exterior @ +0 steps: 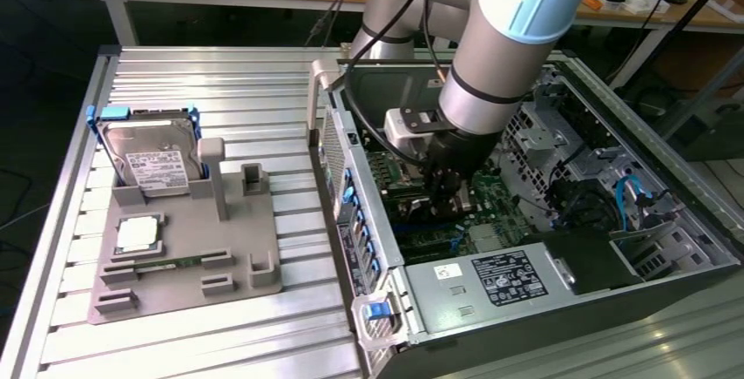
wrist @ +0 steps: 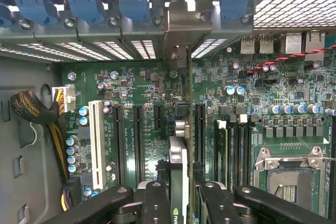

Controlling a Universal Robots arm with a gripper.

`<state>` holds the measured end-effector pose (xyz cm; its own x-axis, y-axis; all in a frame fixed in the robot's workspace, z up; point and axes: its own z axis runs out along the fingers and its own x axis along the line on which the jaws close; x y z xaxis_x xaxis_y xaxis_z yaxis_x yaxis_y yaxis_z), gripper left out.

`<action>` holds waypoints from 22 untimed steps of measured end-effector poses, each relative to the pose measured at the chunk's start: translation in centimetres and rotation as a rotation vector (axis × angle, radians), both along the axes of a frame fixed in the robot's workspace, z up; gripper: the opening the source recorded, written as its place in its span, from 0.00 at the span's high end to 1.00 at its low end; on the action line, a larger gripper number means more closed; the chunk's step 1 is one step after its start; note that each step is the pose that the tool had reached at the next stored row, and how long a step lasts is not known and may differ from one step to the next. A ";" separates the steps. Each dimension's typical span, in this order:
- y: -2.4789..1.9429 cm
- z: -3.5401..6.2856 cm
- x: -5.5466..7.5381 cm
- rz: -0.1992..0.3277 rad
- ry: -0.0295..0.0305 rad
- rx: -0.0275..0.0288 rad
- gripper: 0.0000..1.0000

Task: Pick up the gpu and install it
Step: 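Insert the gpu into the slot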

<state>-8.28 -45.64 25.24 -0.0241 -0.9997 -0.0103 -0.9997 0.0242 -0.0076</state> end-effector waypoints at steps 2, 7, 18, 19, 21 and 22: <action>-0.06 0.00 0.0 0.000 0.0000 -0.0002 0.73; -0.23 0.00 0.0 0.000 -0.0001 -0.0002 0.73; -0.16 0.21 0.0 0.000 0.0001 -0.0003 0.73; -0.16 0.33 0.0 0.000 0.0000 -0.0004 0.73; -0.16 0.43 0.0 0.000 -0.0001 -0.0001 0.73; -0.16 0.44 0.0 0.000 -0.0001 0.0000 0.73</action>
<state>-8.27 -45.80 25.68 -0.0241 -0.9997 -0.0103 -0.9997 0.0242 -0.0077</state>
